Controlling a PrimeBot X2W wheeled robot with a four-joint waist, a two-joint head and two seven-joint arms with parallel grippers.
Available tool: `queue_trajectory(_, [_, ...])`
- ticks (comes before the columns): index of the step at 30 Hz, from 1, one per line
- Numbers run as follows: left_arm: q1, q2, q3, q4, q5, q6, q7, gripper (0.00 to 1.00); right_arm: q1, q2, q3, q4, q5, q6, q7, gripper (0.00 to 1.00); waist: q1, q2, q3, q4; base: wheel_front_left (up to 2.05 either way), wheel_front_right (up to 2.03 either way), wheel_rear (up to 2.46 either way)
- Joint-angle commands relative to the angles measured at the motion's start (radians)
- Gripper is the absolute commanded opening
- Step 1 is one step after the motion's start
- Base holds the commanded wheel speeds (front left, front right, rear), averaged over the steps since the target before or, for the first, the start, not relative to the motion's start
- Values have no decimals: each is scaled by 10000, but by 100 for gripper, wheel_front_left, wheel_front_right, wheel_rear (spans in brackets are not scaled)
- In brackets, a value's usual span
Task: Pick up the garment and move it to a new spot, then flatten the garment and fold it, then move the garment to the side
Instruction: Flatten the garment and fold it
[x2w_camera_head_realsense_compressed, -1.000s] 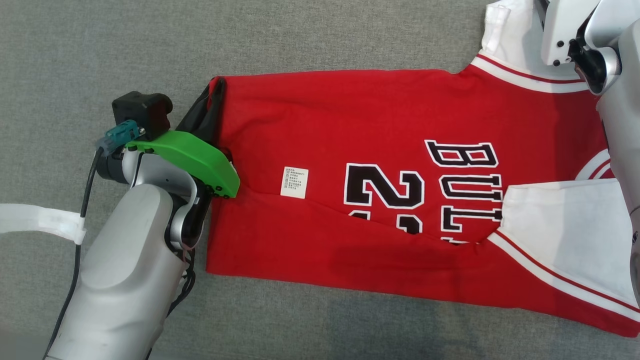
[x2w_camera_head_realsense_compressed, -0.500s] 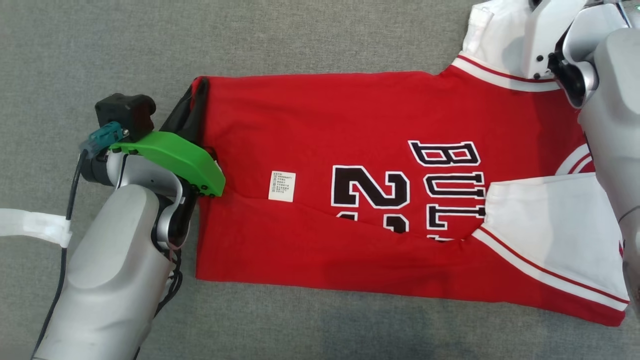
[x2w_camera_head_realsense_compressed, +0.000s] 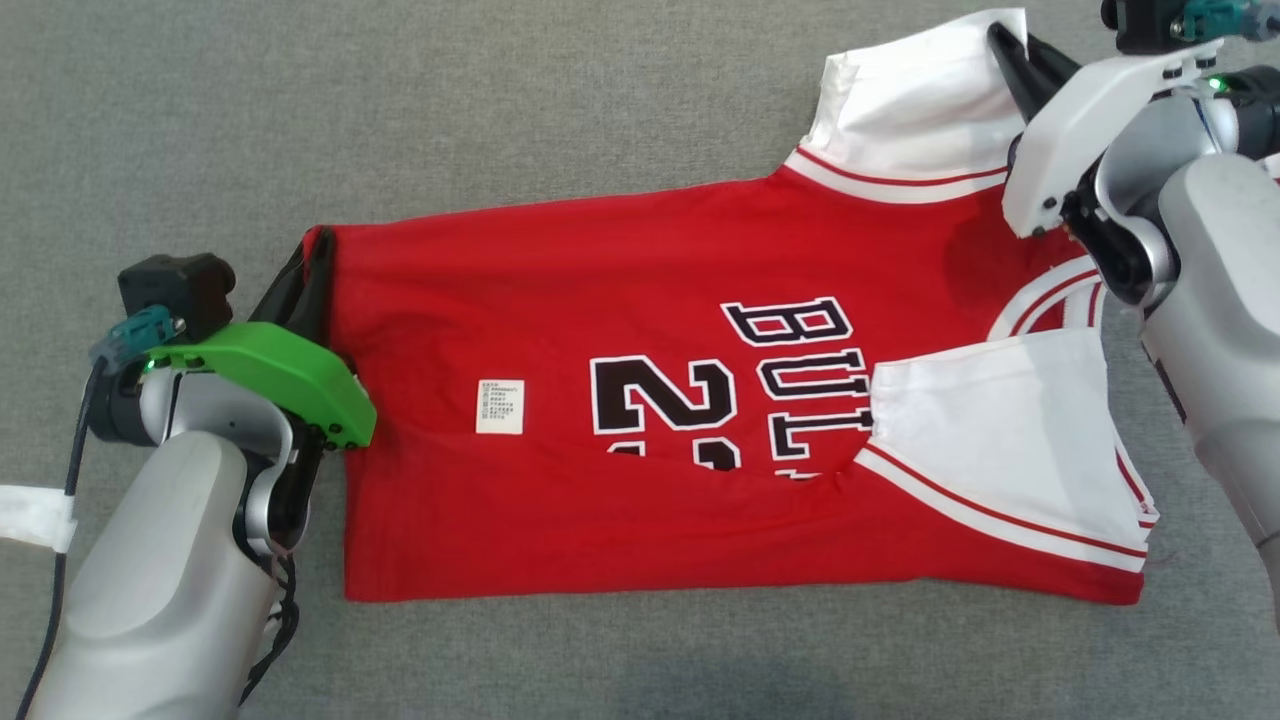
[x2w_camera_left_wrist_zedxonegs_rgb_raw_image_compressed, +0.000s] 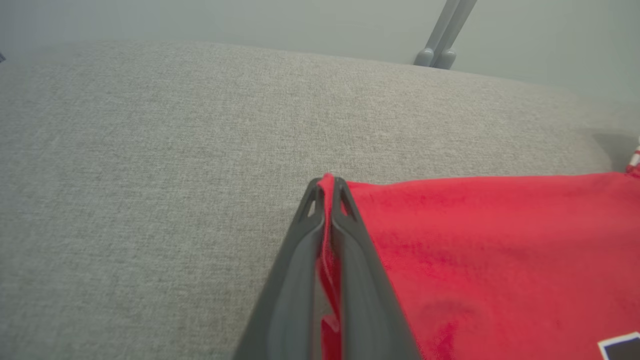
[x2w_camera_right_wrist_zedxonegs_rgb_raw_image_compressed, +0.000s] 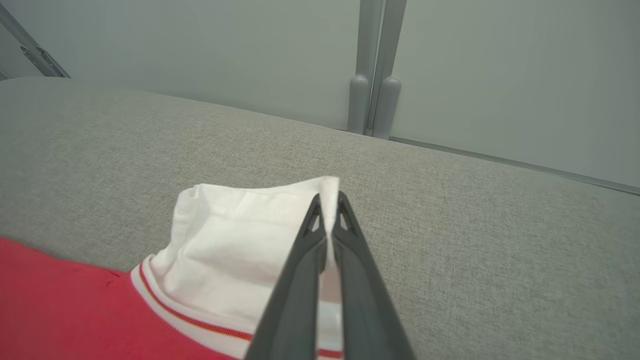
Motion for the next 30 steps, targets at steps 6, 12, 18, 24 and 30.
queue_trajectory(6, [827,578,70,-525,-19,185,169,0,1567,-552,127,-1659,690,-14,-304,0,0,51,-997,-784,0,0,0])
queue_trajectory(12, [1729,986,24,-1433,19,429,325,0,3415,-803,-494,-3278,855,-13,-372,0,0,51,-1455,-948,0,0,0])
queue_trajectory(18, [2705,1147,45,-2310,-74,772,320,0,5258,-540,-1217,-4631,618,-11,-241,0,0,51,-1725,-1040,0,0,0])
queue_trajectory(24, [3751,1225,157,-2982,-305,1142,242,0,7145,125,-2157,-5975,80,-10,60,0,0,51,-1875,-1125,0,0,0])
queue_trajectory(30, [4344,1191,255,-3227,-466,1367,123,0,8247,732,-2926,-6547,-316,-10,361,0,0,51,-1902,-1205,0,0,0])
